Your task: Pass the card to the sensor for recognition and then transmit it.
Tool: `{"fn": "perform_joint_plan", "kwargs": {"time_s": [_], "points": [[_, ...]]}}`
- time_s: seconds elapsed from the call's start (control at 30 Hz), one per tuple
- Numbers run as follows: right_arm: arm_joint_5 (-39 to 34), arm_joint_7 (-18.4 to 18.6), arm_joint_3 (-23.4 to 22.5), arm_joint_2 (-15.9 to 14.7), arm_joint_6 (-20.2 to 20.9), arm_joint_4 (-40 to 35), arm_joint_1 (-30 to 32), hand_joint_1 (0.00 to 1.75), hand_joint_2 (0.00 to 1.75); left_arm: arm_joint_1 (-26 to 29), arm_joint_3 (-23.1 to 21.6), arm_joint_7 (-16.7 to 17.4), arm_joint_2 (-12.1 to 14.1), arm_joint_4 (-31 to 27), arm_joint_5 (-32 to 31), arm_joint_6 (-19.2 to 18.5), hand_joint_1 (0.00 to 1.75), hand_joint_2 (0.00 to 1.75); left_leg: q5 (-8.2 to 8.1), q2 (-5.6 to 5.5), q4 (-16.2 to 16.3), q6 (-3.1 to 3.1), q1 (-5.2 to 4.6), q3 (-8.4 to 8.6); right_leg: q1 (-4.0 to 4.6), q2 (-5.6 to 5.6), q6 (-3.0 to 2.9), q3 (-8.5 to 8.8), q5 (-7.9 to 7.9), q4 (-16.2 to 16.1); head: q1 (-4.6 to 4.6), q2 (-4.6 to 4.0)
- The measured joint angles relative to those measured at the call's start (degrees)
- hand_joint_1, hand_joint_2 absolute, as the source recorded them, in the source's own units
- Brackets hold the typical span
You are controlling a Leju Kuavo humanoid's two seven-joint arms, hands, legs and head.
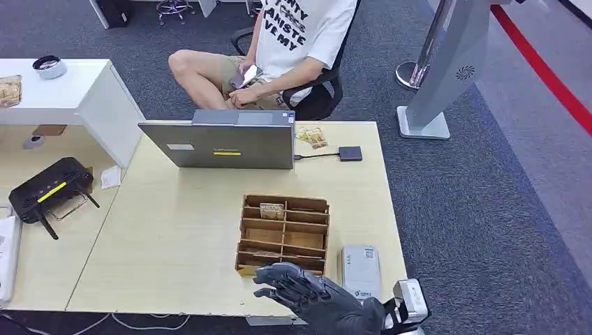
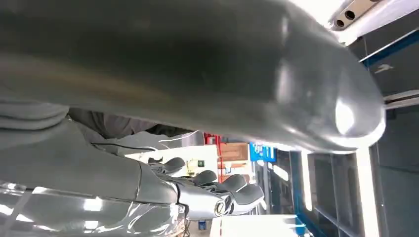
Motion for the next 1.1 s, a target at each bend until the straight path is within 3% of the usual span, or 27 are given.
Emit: {"fn": "perform_joint_plan", "kwargs": {"time_s": [0.03,0.07,0.1,0.13,0.17,0.2,0.37,0.4,0.43,0.47,0.6,0.63,0.67,0.7,0.83,0.97,1.1], "points": [[0.0,0.0,0.0,0.0,0.0,0.0,0.0,0.0,0.0,0.0,0.0,0.0,0.0,0.0,0.0,0.0,0.14,0.0,0.0,0.0,0.0,0.0,0.0,0.0,0.0,0.0,0.0,0.0,0.0,0.0,0.02,0.0],[0.0,0.0,0.0,0.0,0.0,0.0,0.0,0.0,0.0,0.0,0.0,0.0,0.0,0.0,0.0,0.0,0.35,0.0,0.0,0.0,0.0,0.0,0.0,0.0,0.0,0.0,0.0,0.0,0.0,0.0,0.02,0.0],[0.0,0.0,0.0,0.0,0.0,0.0,0.0,0.0,0.0,0.0,0.0,0.0,0.0,0.0,0.0,0.0,1.75,0.0,0.0,0.0,0.0,0.0,-0.01,0.0,-0.01,0.0,0.0,0.0,0.0,0.0,0.02,0.0],[0.0,0.0,0.0,0.0,-0.1,0.0,0.0,0.0,0.0,0.0,0.0,0.0,0.0,0.0,0.0,0.0,1.75,0.0,0.0,0.0,0.0,0.0,-0.01,0.0,-0.01,0.0,0.0,0.0,0.0,0.0,0.0,0.0],[0.0,0.0,0.0,0.0,-0.1,0.0,0.0,0.0,0.0,0.0,0.0,0.0,0.0,0.0,0.0,0.0,0.1,0.0,0.0,0.0,0.0,0.0,-0.01,0.0,-0.01,0.0,0.0,0.0,0.0,0.0,0.02,0.0],[0.0,0.0,0.0,0.0,-0.1,0.0,0.0,0.0,0.0,0.0,0.0,0.0,0.0,0.0,0.0,0.0,0.02,0.0,0.0,0.0,0.0,0.0,-0.01,0.0,-0.01,0.0,0.0,0.0,0.0,0.0,0.02,0.0],[0.0,0.0,0.0,0.0,-0.1,0.0,0.0,0.0,0.0,0.0,0.0,0.0,0.0,0.0,0.0,0.0,0.0,0.0,0.0,0.0,0.0,0.0,-0.01,0.0,-0.01,0.0,0.0,0.0,0.0,0.0,0.02,0.0],[0.0,0.0,0.0,0.0,-0.1,0.0,0.0,0.0,0.0,0.0,0.0,0.0,0.0,0.0,0.0,0.0,0.0,0.0,0.0,0.0,0.0,0.0,-0.01,0.0,-0.01,0.0,0.0,0.0,0.0,0.0,0.0,0.0],[0.0,0.0,0.0,0.0,-0.1,0.0,0.0,0.0,0.0,0.0,0.0,0.0,0.0,0.0,0.0,0.1,0.42,0.0,0.0,0.0,0.0,0.0,-0.01,0.0,-0.02,0.0,0.0,0.0,0.0,0.0,0.02,0.0],[0.0,0.0,0.0,0.0,-0.1,0.0,0.0,0.0,0.0,0.0,0.0,0.0,0.0,0.0,0.0,0.0,0.52,0.0,0.0,0.0,0.0,0.0,-0.01,0.0,-0.02,0.0,0.0,0.0,0.0,0.0,0.0,0.0],[0.1,0.0,0.0,-0.1,-0.2,0.0,0.0,0.0,0.0,0.0,0.0,0.0,0.0,0.0,-0.1,0.0,0.52,0.0,0.0,0.0,0.0,0.0,-0.02,0.0,-0.02,0.0,0.0,0.0,0.0,0.0,0.0,0.0],[0.1,0.0,0.0,-0.1,-0.2,0.0,0.0,0.0,0.0,0.0,0.0,0.0,0.0,0.0,-0.1,0.0,1.69,0.0,0.0,0.0,0.0,0.0,-0.02,0.0,-0.02,0.0,0.0,0.0,0.0,0.0,0.02,0.0],[0.1,0.0,0.0,-0.1,-0.2,0.0,0.0,0.0,0.0,0.0,0.0,0.0,0.0,0.0,-0.1,0.0,0.79,0.0,0.0,0.0,0.0,0.0,-0.02,0.0,-0.02,0.0,0.0,0.0,0.0,0.0,0.0,0.0],[0.1,0.0,0.0,-0.1,-0.2,0.0,0.0,0.0,0.0,0.0,0.0,0.0,0.0,0.0,-0.1,0.0,0.0,0.0,0.0,0.0,0.0,0.0,-0.02,0.0,-0.02,0.0,0.0,0.0,0.0,0.0,0.02,0.0],[0.3,0.0,0.0,-0.1,-0.2,0.0,0.0,0.0,0.0,-0.1,0.0,1.4,-0.2,0.0,-1.5,1.9,0.0,0.0,0.0,0.02,0.0,0.0,-0.01,0.01,-0.02,0.0,0.0,0.0,0.0,0.0,0.0,0.0],[1.2,-0.5,0.0,-0.2,0.5,0.0,0.7,0.0,0.0,0.1,-2.4,6.2,-0.6,0.1,-10.1,7.5,0.0,0.0,0.0,0.06,0.0,0.0,-0.01,0.0,0.03,0.03,0.0,0.01,0.0,0.0,0.07,0.0],[1.6,0.0,0.2,-0.1,0.5,0.0,0.8,0.0,0.0,0.1,-3.9,5.8,0.1,0.1,-11.0,9.0,0.0,0.0,-0.01,0.06,0.0,0.0,-0.01,0.0,0.06,0.03,0.0,0.01,0.0,0.0,0.04,0.0]]}}
